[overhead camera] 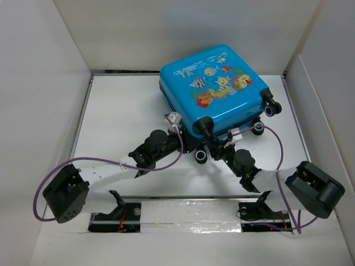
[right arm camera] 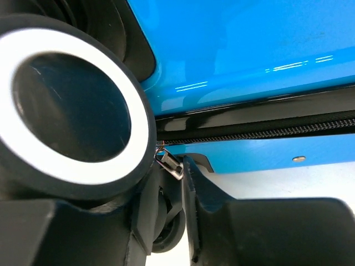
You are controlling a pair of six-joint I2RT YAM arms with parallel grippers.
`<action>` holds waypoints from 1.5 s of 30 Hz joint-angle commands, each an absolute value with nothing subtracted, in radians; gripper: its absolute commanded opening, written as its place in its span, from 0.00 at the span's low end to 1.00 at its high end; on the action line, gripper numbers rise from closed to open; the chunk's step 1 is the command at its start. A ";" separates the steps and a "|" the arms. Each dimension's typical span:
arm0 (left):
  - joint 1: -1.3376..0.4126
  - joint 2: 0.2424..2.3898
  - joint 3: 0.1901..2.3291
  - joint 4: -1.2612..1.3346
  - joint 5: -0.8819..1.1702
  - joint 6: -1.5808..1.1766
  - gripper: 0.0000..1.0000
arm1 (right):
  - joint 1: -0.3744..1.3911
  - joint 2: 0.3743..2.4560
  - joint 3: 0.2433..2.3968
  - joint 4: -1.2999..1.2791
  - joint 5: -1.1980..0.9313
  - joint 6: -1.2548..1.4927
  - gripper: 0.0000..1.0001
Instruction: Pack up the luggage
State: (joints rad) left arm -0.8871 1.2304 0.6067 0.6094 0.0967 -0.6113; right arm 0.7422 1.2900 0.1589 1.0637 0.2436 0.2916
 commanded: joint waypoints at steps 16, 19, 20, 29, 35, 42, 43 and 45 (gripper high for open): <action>-0.831 1.342 0.748 0.729 0.163 -0.641 0.29 | 0.885 1.543 0.121 1.620 0.449 0.379 0.00; -0.821 1.399 0.796 0.741 0.169 -0.646 0.29 | 0.994 1.589 0.135 1.653 0.567 0.367 0.00; -0.821 1.423 0.808 0.741 0.176 -0.646 0.28 | 1.023 1.601 0.140 1.669 0.610 0.362 0.00; -0.821 1.509 0.940 0.704 0.247 -0.673 0.28 | 1.261 1.559 0.314 1.447 0.919 0.216 0.00; -0.833 1.499 1.002 0.664 0.299 -0.686 0.31 | 1.272 1.601 0.429 1.402 0.937 0.152 0.00; -0.853 1.494 1.077 0.605 0.403 -0.701 0.41 | 1.261 1.778 0.590 1.514 0.879 0.095 0.00; -0.853 1.497 1.089 0.594 0.410 -0.701 0.41 | 1.252 1.817 0.609 1.525 0.877 0.094 0.00; -0.864 1.500 1.114 0.572 0.411 -0.699 0.45 | 1.252 1.853 0.656 1.542 0.893 0.089 0.00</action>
